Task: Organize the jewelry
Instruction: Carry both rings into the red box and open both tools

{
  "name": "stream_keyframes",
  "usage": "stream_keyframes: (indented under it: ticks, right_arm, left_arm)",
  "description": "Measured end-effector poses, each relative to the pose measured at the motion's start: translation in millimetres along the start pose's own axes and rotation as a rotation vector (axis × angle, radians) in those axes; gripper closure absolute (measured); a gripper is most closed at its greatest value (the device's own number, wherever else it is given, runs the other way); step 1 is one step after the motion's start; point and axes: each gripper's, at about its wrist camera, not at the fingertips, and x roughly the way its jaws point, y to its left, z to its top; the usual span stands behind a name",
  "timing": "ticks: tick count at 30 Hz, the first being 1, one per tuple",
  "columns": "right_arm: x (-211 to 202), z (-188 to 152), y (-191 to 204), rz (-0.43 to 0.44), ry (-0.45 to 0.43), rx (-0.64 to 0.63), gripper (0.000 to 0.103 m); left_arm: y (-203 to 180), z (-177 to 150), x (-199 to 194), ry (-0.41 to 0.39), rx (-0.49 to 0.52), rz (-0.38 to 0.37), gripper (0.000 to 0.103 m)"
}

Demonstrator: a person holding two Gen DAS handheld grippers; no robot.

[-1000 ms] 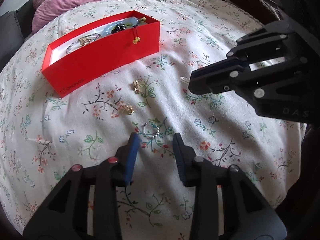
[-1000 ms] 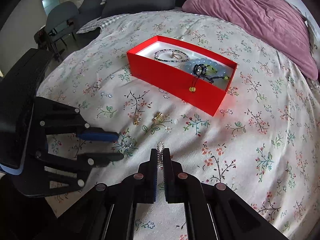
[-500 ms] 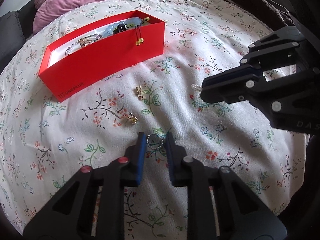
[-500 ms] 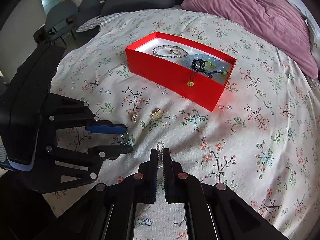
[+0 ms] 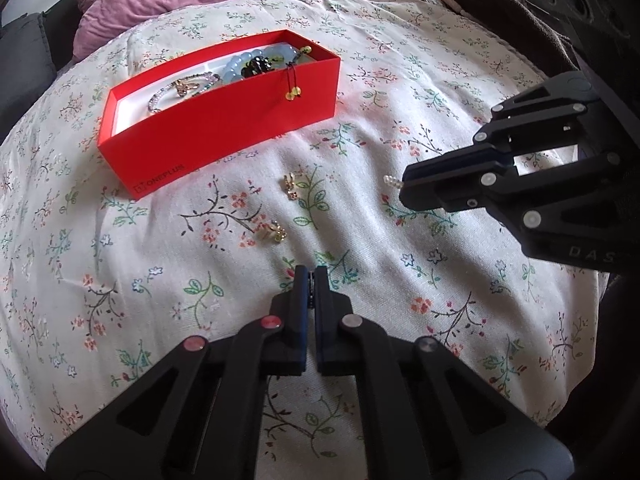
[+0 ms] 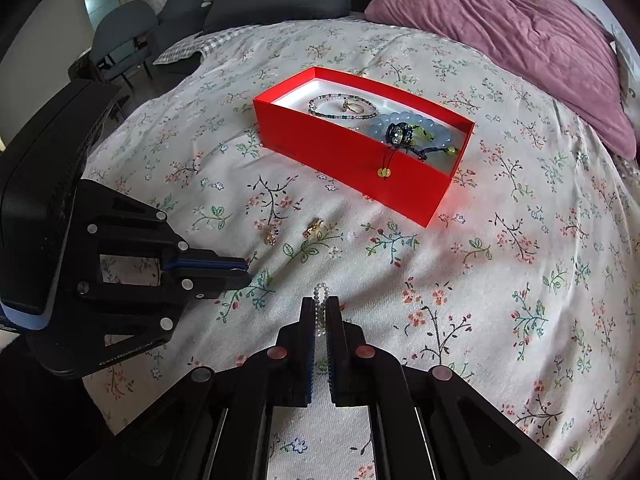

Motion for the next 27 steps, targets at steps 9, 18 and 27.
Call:
stream_keyframes:
  ticks: [9,18,27]
  right_arm:
    - [-3.2,0.8,0.7,0.002,-0.008,0.001,0.098]
    - [-8.4,3.6,-1.6,0.003,-0.026,0.009,0.098]
    - [-18.8,25.2,-6.9,0.007,-0.080,0.041,0.098]
  left_arm:
    - [11.0,4.9,-18.7,-0.052,-0.038,-0.001,0.100]
    - [34.8,14.2,-37.1,-0.096,-0.126,-0.031,0.100]
    - [51.8,34.4,-48.0,-0.143,-0.178,-0.013,0.100]
